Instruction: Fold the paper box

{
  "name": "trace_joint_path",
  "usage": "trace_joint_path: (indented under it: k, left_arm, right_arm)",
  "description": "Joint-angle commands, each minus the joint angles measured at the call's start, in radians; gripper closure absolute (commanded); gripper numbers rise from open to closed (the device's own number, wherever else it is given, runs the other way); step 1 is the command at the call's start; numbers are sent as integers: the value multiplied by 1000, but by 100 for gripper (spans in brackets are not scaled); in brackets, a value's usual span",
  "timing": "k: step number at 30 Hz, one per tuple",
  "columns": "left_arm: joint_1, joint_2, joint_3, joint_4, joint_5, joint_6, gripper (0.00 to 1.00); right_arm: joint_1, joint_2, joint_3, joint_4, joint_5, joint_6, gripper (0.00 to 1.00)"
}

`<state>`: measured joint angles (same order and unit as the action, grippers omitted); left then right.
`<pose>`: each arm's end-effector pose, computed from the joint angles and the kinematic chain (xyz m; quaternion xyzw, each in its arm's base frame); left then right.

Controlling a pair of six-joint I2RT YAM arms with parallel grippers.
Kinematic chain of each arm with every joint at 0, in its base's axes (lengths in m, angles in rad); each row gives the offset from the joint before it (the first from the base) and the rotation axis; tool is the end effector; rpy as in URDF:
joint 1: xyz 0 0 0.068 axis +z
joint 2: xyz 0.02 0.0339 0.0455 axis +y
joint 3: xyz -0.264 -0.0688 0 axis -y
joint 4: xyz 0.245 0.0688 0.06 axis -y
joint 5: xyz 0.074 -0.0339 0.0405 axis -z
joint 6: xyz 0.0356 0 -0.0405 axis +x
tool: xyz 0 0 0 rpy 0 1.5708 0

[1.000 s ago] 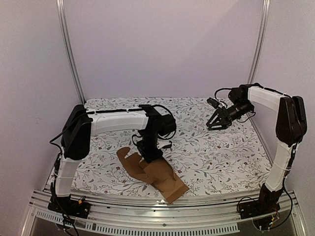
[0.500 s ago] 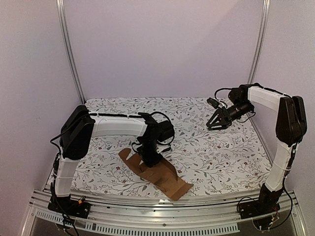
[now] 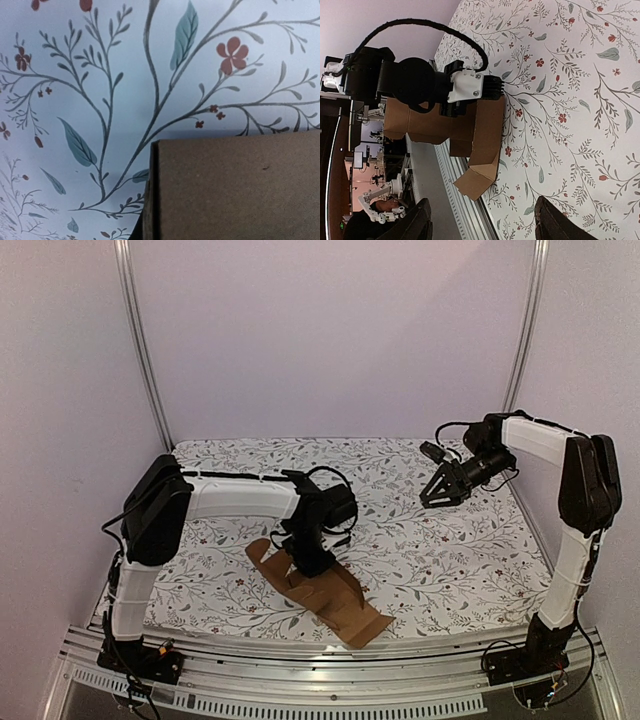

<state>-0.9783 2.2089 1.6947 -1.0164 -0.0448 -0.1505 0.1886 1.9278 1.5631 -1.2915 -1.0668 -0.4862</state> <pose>0.2384 -0.3512 0.1478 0.4016 0.9153 0.0082 0.0290 0.3426 0.0971 0.2387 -0.2643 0.8190 0.5078 0.0390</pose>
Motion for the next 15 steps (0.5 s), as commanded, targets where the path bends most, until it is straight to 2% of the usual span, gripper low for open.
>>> trace_joint_path:
  k: [1, 6, 8, 11, 15]
  left_arm:
    - [-57, 13, 5, 7, -161, 11, 98]
    - [-126, 17, -4, -3, -361, 34, 97]
    - [-129, 25, -6, -15, -374, 35, 99]
    - [-127, 14, -22, -2, -320, 30, 99]
    - [-124, -30, -28, 30, -292, 27, 83]
  right_arm:
    - [-2, 19, 17, -21, -18, -25, 32]
    - [-2, 20, 18, -25, -21, -28, 32]
    - [-1, 22, 18, -26, -23, -26, 32]
    - [-1, 25, 18, -30, -28, -28, 32]
    - [-1, 28, 21, -34, -32, -32, 32]
